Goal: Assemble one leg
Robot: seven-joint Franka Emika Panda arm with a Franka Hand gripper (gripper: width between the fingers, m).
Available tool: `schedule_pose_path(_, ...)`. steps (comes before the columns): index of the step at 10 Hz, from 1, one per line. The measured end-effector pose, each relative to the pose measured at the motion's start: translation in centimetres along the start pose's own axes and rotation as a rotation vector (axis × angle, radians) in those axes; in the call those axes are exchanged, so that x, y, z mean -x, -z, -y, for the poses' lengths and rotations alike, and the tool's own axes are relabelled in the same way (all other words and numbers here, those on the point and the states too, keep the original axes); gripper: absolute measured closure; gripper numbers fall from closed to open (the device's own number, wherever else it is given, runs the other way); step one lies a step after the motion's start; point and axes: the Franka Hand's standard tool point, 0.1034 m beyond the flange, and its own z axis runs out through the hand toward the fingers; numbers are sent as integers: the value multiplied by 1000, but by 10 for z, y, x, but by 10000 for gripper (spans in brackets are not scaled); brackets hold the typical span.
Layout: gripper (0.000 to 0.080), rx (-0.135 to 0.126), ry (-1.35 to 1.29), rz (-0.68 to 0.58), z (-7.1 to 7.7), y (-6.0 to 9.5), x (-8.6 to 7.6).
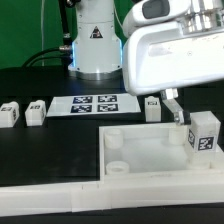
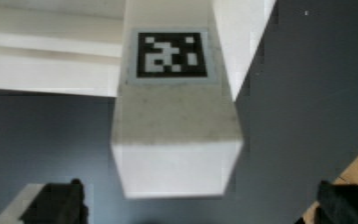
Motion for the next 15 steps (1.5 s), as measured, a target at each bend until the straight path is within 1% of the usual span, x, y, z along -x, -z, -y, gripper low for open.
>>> schedule_pose_path(1,151,-13,-4,133,0,0,2)
schedule_pose_path(2,151,-18,-5,185,-2,2,-2)
schedule_pose_path(3,151,-29,-6,297,0,2,9)
schedule_pose_path(4,151,-36,-6,359,1,4,13)
schedule_pose_path(5,151,-49,-8,486,1,7,24)
schedule_pose_path(6,151,-57,-12,557,-1,7,21)
schedule_pose_path(7,151,-57,-13,547,-2,5,17)
schedule_pose_path(9,151,-54,-14,530,-2,3,16)
schedule_pose_path(10,272,-54,-14,530,-2,3,16)
schedule_pose_path(11,409,-54,-14,530,-2,3,16)
schedule_pose_path(12,409,-52,-15,529,-4,3,16)
schedule_pose_path(13,505,-46,-40,530,-4,2,16)
schedule_pose_path(14,505,-39,-64,530,-4,2,16)
schedule_pose_path(15,505,-40,-60,530,-4,2,16)
